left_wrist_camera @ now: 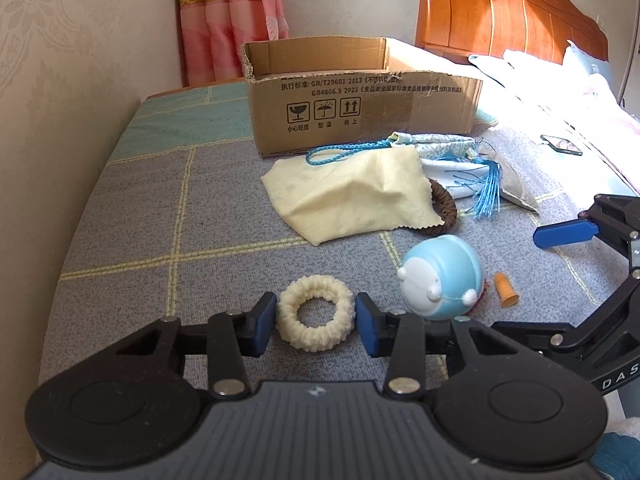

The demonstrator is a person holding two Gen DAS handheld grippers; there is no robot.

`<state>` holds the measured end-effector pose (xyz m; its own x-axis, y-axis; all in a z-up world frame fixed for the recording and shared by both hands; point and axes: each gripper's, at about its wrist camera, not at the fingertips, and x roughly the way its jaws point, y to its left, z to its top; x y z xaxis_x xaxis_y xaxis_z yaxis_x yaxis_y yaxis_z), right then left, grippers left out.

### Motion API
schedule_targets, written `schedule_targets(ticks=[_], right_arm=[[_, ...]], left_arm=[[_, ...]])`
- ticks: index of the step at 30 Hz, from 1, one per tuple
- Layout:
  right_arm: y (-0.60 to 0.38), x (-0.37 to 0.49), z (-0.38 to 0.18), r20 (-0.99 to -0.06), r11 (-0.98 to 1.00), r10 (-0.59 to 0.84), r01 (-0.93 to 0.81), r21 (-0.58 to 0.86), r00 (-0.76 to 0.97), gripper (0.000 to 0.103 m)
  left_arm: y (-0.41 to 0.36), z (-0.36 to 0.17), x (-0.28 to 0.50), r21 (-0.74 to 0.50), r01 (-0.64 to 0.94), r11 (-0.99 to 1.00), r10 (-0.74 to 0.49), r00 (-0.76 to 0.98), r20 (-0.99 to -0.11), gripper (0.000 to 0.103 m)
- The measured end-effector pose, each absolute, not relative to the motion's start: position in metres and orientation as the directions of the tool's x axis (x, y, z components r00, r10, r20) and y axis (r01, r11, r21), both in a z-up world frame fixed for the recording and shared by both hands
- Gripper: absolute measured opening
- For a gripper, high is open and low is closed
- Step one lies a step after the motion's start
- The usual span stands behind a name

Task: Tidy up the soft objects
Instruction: 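Close the left gripper on the cream knitted ring while the right gripper approaches the blue-capped toy, then close the right gripper around the blue-capped toy doll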

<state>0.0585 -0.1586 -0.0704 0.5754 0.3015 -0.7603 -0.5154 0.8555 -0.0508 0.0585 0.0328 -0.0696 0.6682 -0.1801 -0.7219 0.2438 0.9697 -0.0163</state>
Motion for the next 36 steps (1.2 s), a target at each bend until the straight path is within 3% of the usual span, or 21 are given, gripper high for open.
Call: schedule_targets(ticks=[13, 22, 26, 36], right_arm=[[-0.114, 0.058, -0.056, -0.739, 0.762, 0.380, -0.641, -0.090, 0.556, 0.096], [-0.095, 0.067, -0.058, -0.750, 0.729, 0.397, -0.679, -0.093, 0.529, 0.074], [-0.093, 0.067, -0.059, -0.755, 0.730, 0.383, -0.676, -0.107, 0.533, 0.057], [-0.101, 0.067, -0.048, -0.746, 0.747, 0.385, -0.658, -0.095, 0.544, 0.055]], left_arm=[[0.054, -0.070, 0.059, -0.021, 0.177, 0.984, -0.138, 0.678, -0.722, 0.042], [0.059, -0.070, 0.060, -0.027, 0.177, 0.984, -0.142, 0.678, -0.721, 0.042], [0.061, -0.070, 0.061, -0.025, 0.178, 0.984, -0.141, 0.678, -0.722, 0.042], [0.063, -0.065, 0.062, -0.007, 0.183, 0.983, -0.131, 0.674, -0.727, 0.040]])
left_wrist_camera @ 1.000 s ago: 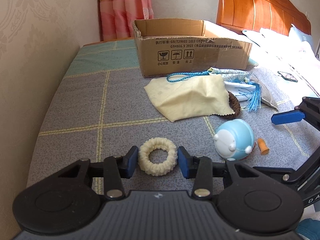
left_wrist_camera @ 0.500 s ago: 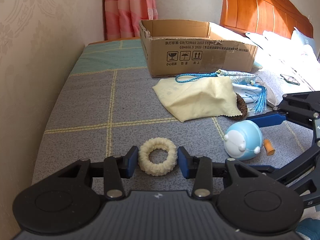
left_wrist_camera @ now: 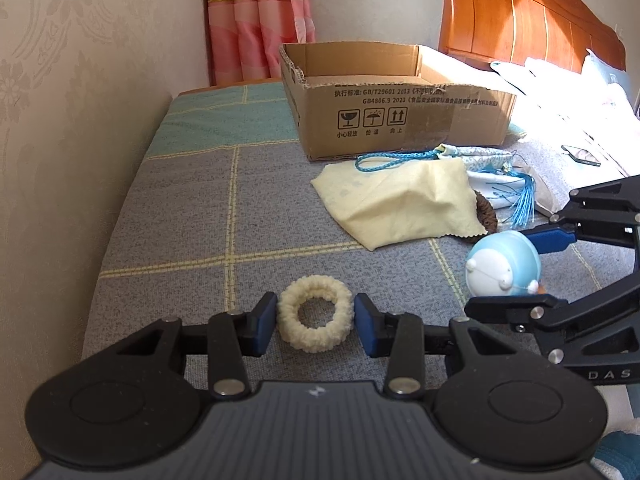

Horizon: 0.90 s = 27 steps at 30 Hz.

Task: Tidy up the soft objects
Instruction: 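Close the right gripper around the blue-capped toy doll, then carry the ring into the box and open the left gripper while the right carries the toy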

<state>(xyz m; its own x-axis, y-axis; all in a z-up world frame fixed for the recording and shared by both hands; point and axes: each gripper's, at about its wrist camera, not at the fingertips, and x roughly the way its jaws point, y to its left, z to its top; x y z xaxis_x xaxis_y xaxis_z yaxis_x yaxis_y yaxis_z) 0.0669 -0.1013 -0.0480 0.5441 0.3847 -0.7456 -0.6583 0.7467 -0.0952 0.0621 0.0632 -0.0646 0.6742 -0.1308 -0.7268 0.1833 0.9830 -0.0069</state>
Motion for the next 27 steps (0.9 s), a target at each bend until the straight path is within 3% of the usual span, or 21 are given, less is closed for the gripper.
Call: schedule_targets(ticks=[13, 22, 27], right_arm=[[-0.129, 0.084, 0.005, -0.707, 0.803, 0.375, -0.591, -0.075, 0.600, 0.054], [-0.154, 0.111, 0.025, -0.679, 0.852, 0.338, -0.519, -0.074, 0.652, 0.054], [-0.167, 0.125, 0.030, -0.675, 0.871, 0.321, -0.487, -0.065, 0.664, 0.054]], left_arm=[[0.050, -0.011, 0.088, 0.025, 0.268, 0.963, -0.183, 0.719, -0.670, 0.040], [0.015, 0.042, 0.173, 0.081, 0.354, 0.932, -0.237, 0.763, -0.601, 0.040], [-0.005, 0.043, 0.246, 0.110, 0.360, 0.927, -0.219, 0.754, -0.619, 0.040]])
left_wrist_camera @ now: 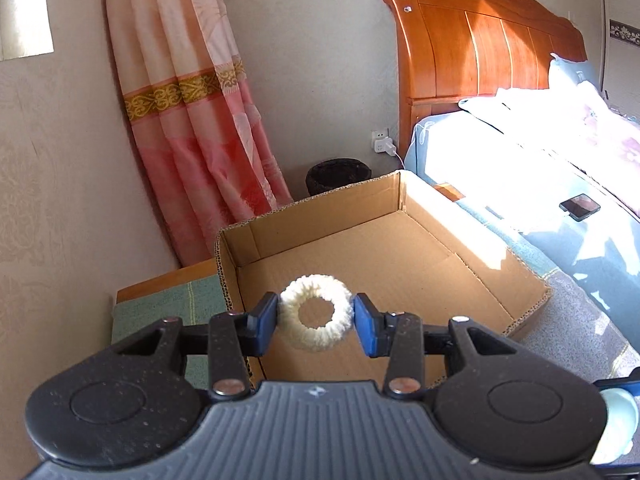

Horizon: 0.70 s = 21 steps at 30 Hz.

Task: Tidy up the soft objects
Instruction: 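Carry the ring into the box and open the left gripper while the right carries the toy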

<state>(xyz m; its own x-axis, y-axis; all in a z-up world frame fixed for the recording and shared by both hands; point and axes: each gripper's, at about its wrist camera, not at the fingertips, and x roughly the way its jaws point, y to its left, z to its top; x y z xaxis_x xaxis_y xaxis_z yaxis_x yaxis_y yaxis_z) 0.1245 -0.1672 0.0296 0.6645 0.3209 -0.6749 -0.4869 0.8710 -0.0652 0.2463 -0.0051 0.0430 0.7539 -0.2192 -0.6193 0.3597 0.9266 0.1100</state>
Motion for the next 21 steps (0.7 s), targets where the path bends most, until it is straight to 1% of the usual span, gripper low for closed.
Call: schedule_targets(ticks=[1, 2, 4, 5, 6, 10, 12, 15, 18, 21], right_arm=[[-0.169, 0.128, 0.030, -0.676, 0.875, 0.312, -0.479, -0.070, 0.668, 0.054], [-0.171, 0.130, 0.030, -0.677, 0.878, 0.304, -0.473, -0.074, 0.670, 0.054], [-0.174, 0.134, 0.030, -0.681, 0.884, 0.292, -0.461, -0.076, 0.672, 0.054], [-0.175, 0.136, 0.030, -0.681, 0.888, 0.285, -0.454, -0.078, 0.675, 0.054], [-0.176, 0.138, 0.030, -0.682, 0.890, 0.280, -0.449, -0.078, 0.675, 0.054], [-0.179, 0.148, 0.032, -0.688, 0.899, 0.264, -0.432, -0.079, 0.676, 0.054], [-0.179, 0.150, 0.032, -0.689, 0.900, 0.262, -0.429, -0.080, 0.676, 0.054], [-0.176, 0.156, 0.035, -0.690, 0.900, 0.260, -0.428, -0.081, 0.676, 0.054], [-0.170, 0.161, 0.042, -0.685, 0.896, 0.260, -0.435, -0.092, 0.680, 0.054], [-0.165, 0.172, 0.053, -0.676, 0.894, 0.258, -0.436, -0.105, 0.691, 0.054]], left_arm=[[-0.008, 0.041, 0.260, 0.110, 0.356, 0.928, -0.213, 0.749, -0.628, 0.041], [-0.011, 0.036, 0.276, 0.110, 0.353, 0.929, -0.206, 0.742, -0.638, 0.044], [-0.015, 0.029, 0.302, 0.112, 0.334, 0.936, -0.187, 0.740, -0.646, 0.065], [-0.018, 0.026, 0.312, 0.118, 0.328, 0.937, -0.178, 0.740, -0.649, 0.083], [-0.019, 0.022, 0.321, 0.119, 0.324, 0.938, -0.172, 0.737, -0.654, 0.090], [-0.017, 0.013, 0.329, 0.154, 0.293, 0.944, -0.134, 0.764, -0.631, 0.090], [-0.011, 0.016, 0.322, 0.133, 0.304, 0.943, -0.155, 0.759, -0.632, 0.094], [0.000, 0.025, 0.301, 0.117, 0.298, 0.947, -0.168, 0.773, -0.611, 0.101], [0.013, 0.035, 0.270, 0.121, 0.266, 0.956, -0.153, 0.807, -0.570, 0.102], [0.027, 0.040, 0.237, 0.099, 0.239, 0.966, -0.150, 0.829, -0.539, 0.102]])
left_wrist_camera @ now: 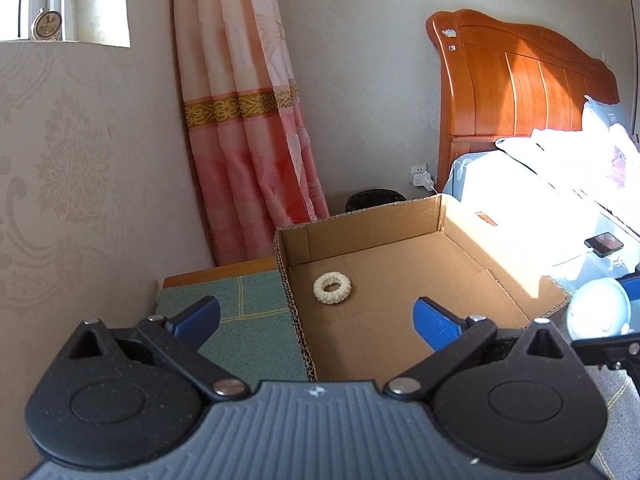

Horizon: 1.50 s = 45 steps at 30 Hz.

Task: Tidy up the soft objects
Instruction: 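Lower the toy into the box and open the right gripper, then move the left gripper to the small orange cone and close on it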

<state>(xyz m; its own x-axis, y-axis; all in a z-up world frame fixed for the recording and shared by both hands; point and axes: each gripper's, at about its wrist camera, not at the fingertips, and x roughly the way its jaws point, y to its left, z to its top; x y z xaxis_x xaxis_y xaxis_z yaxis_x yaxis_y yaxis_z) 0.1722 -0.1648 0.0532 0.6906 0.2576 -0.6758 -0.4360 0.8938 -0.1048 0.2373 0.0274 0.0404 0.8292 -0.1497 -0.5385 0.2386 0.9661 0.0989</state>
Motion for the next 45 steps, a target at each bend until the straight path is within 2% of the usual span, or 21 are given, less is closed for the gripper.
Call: schedule_targets(ticks=[8, 13, 14, 15, 17, 20, 31, 38, 45], right_arm=[[-0.154, 0.252, 0.060, -0.704, 0.911, 0.231, -0.404, -0.086, 0.672, 0.055], [-0.144, 0.310, 0.049, -0.716, 0.932, 0.205, -0.356, -0.065, 0.668, 0.057], [-0.142, 0.317, 0.048, -0.709, 0.936, 0.201, -0.347, -0.066, 0.676, 0.067], [-0.141, 0.324, 0.047, -0.709, 0.943, 0.180, -0.325, -0.074, 0.682, 0.082], [-0.140, 0.328, 0.048, -0.704, 0.951, 0.157, -0.298, -0.082, 0.693, 0.097], [-0.143, 0.317, 0.052, -0.689, 0.951, 0.166, -0.298, -0.076, 0.705, 0.103], [-0.164, 0.243, 0.046, -0.718, 0.957, 0.141, -0.280, -0.078, 0.681, 0.103], [-0.188, 0.192, 0.010, -0.759, 0.982, 0.044, -0.170, -0.088, 0.649, 0.103], [-0.203, 0.141, -0.023, -0.786, 0.991, 0.012, -0.112, -0.073, 0.618, 0.103]], left_arm=[[0.059, 0.023, 0.173, 0.067, 0.091, 0.994, -0.042, 0.847, -0.530, 0.102], [0.071, 0.006, 0.154, 0.028, 0.057, 0.998, -0.032, 0.832, -0.554, 0.102], [0.072, 0.004, 0.152, 0.025, 0.061, 0.998, -0.036, 0.825, -0.564, 0.102], [0.071, 0.001, 0.151, 0.031, 0.065, 0.997, -0.036, 0.820, -0.572, 0.102], [0.068, -0.001, 0.148, 0.054, 0.075, 0.996, -0.031, 0.817, -0.576, 0.102], [0.062, -0.002, 0.143, 0.063, 0.124, 0.990, -0.065, 0.813, -0.578, 0.102], [0.044, -0.003, 0.122, 0.050, 0.231, 0.972, -0.160, 0.802, -0.576, 0.102], [0.034, -0.009, 0.109, 0.064, 0.279, 0.958, -0.189, 0.785, -0.590, 0.102], [0.018, -0.020, 0.097, 0.086, 0.379, 0.922, -0.245, 0.740, -0.627, 0.102]])
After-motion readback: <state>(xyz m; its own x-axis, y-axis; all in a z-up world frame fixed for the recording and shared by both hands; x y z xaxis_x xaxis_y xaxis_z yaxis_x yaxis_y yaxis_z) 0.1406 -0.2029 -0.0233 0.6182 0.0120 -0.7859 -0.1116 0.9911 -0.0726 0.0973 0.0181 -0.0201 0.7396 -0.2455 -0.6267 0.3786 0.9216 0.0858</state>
